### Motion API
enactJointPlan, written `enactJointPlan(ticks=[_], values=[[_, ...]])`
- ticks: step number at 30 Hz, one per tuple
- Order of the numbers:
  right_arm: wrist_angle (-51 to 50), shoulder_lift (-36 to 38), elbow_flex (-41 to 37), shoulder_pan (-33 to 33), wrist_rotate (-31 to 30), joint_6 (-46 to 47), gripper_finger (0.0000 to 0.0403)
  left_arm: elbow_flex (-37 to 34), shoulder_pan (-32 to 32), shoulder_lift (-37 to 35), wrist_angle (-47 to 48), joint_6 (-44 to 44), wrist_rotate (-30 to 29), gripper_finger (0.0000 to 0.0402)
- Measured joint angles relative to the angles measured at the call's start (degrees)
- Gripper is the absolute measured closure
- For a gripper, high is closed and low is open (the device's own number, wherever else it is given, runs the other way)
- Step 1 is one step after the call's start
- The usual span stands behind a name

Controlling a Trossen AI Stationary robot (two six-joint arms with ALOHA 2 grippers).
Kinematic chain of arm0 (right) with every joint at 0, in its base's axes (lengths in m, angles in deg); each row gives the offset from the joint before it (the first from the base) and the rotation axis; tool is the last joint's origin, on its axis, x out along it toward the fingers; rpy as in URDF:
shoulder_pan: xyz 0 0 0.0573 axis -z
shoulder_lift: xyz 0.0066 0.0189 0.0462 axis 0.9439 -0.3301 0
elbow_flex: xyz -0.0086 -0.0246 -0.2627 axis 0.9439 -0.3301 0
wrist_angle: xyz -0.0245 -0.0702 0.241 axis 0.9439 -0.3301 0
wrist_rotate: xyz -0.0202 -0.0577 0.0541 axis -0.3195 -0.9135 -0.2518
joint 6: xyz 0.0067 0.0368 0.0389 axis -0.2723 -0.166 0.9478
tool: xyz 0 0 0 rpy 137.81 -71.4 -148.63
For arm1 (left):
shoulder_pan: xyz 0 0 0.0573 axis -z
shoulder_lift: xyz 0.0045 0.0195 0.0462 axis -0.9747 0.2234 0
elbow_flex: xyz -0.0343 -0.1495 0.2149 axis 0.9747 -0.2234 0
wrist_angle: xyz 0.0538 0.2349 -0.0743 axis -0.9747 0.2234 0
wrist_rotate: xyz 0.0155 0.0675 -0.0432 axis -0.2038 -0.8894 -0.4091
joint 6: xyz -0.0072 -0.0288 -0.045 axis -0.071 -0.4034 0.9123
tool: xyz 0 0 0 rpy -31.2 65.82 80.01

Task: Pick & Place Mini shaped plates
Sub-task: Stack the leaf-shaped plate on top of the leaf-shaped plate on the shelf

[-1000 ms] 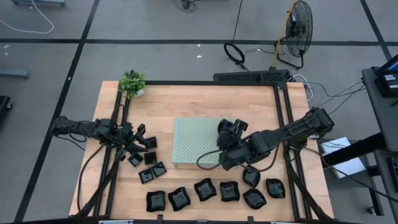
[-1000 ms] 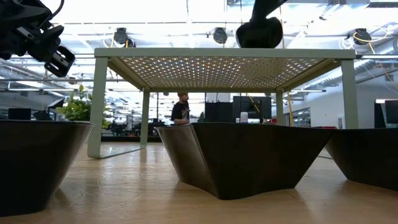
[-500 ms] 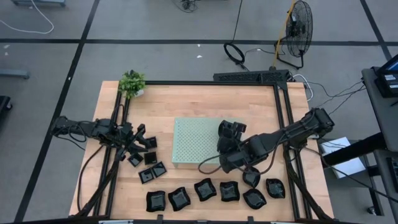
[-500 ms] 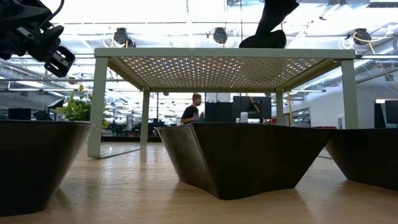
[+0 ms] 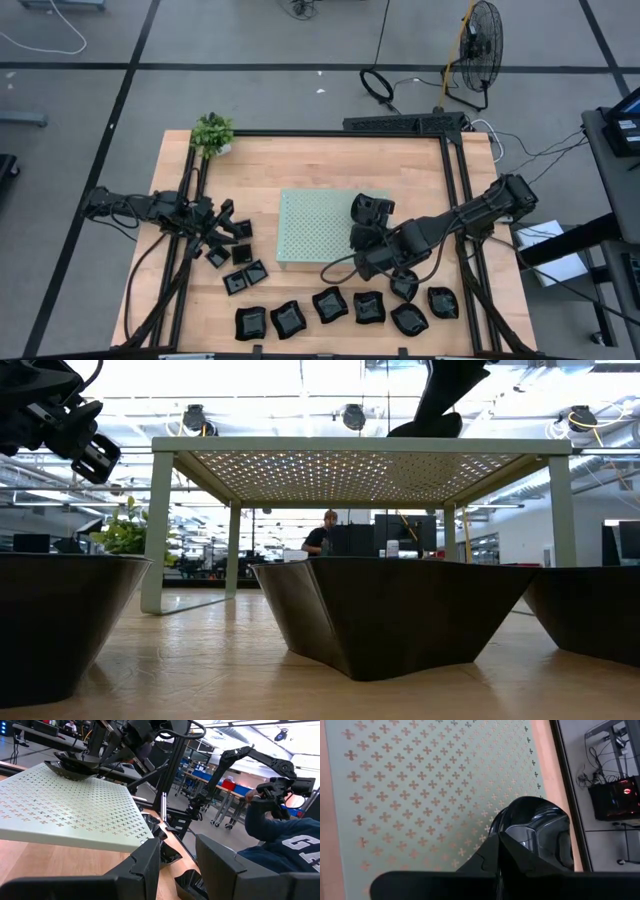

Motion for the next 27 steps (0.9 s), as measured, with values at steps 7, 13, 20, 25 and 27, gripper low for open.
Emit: enactJointPlan(ticks=[7,13,20,25,27], values=[[0.00,0.00,0.00,0.00,0.00,0.10,0.0403,0.00,0.02,0.02,0.00,0.02,0.00,0.0272],[0.00,0.00,0.00,0.00,0.00,0.59,0.0402,0.00,0.02,0.01,0.00,0.01,-0.01,0.0272],[0.00,0.00,-0.02,0.00,0.00,2.71,0.0373,0.00,0.00,0.02,0.00,0.00,0.00,0.0272],[0.00,0.00,-0.02,0.00,0.00,3.15,0.0345,0.00,0.01,0.02,0.00,0.01,0.00,0.0272],[0.00,0.00,-0.02,0.00,0.00,3.16,0.0336,0.00,0.01,0.01,0.00,0.00,-0.01,0.0272]])
